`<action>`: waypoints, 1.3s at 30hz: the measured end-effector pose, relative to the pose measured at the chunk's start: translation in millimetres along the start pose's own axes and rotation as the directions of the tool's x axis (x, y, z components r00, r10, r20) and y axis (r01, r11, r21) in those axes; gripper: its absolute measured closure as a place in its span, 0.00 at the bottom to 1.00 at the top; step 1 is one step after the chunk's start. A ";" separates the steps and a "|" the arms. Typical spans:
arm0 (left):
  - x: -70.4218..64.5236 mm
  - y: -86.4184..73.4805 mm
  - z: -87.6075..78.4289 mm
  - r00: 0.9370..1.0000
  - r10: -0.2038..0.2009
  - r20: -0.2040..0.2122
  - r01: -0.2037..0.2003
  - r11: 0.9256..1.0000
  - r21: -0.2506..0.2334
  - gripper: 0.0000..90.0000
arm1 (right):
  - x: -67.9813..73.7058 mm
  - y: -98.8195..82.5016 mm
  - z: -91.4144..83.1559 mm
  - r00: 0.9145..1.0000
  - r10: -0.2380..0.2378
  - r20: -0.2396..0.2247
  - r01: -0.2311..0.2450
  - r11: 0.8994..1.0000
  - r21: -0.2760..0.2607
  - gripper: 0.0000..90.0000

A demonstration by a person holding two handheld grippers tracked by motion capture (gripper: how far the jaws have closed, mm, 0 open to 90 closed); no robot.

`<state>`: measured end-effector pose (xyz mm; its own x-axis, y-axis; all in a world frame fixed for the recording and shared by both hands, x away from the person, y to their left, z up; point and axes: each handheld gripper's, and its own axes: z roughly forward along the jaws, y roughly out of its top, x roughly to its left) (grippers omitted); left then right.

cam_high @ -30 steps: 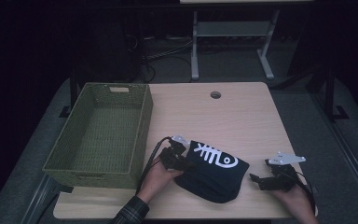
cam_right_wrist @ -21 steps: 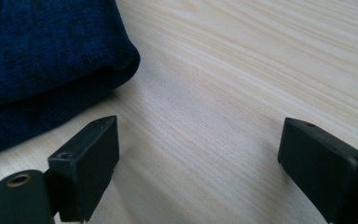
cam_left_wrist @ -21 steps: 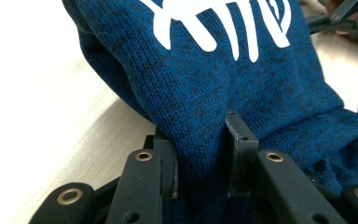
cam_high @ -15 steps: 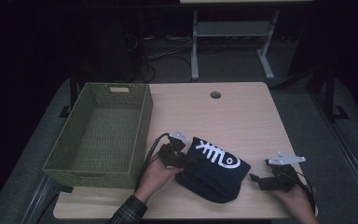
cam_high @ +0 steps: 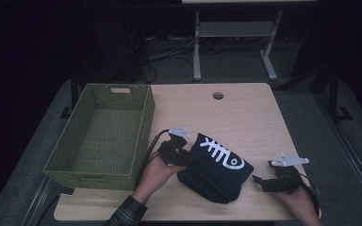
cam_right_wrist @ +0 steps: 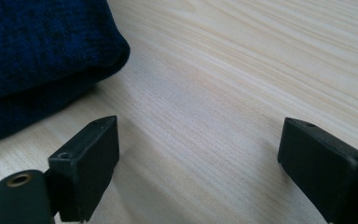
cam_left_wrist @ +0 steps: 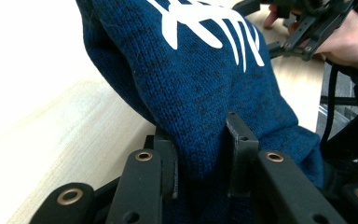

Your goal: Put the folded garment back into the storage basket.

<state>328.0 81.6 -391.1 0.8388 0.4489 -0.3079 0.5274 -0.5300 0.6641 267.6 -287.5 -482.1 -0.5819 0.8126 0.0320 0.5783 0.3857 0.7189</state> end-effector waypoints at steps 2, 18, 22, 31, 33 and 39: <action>-2.3 3.4 -2.5 1.000 0.004 -0.001 -0.004 1.000 0.000 0.79 | 0.1 0.0 0.0 1.000 0.002 0.000 -0.002 1.000 0.000 0.14; -12.1 31.6 -32.8 0.999 0.052 -0.011 -0.051 0.998 0.042 0.79 | 0.4 0.0 -0.3 1.000 0.006 -0.002 -0.006 1.000 0.001 0.14; -11.7 37.9 -40.5 0.998 0.054 -0.022 -0.053 0.997 0.060 0.79 | 0.4 0.1 -0.3 1.000 0.006 -0.002 -0.006 1.000 0.001 0.14; -16.0 51.6 -59.4 0.997 0.069 -0.033 -0.067 0.996 0.067 0.79 | 0.4 0.1 -0.4 1.000 0.006 -0.002 -0.006 1.000 0.002 0.14; -16.0 54.5 -63.8 0.997 0.068 -0.037 -0.065 0.995 0.073 0.80 | 0.4 0.1 -0.2 1.000 0.005 -0.001 -0.005 1.000 0.000 0.14; -14.5 58.8 -77.4 0.997 0.068 -0.039 -0.065 0.995 0.073 0.80 | 0.5 0.1 -0.3 1.000 0.007 -0.001 -0.007 1.000 0.001 0.14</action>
<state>336.4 99.6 -294.8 0.8667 0.4399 -0.2352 0.4803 -0.6088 0.6313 267.2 -287.2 -481.8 -0.5785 0.8148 0.0374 0.5826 0.3806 0.7182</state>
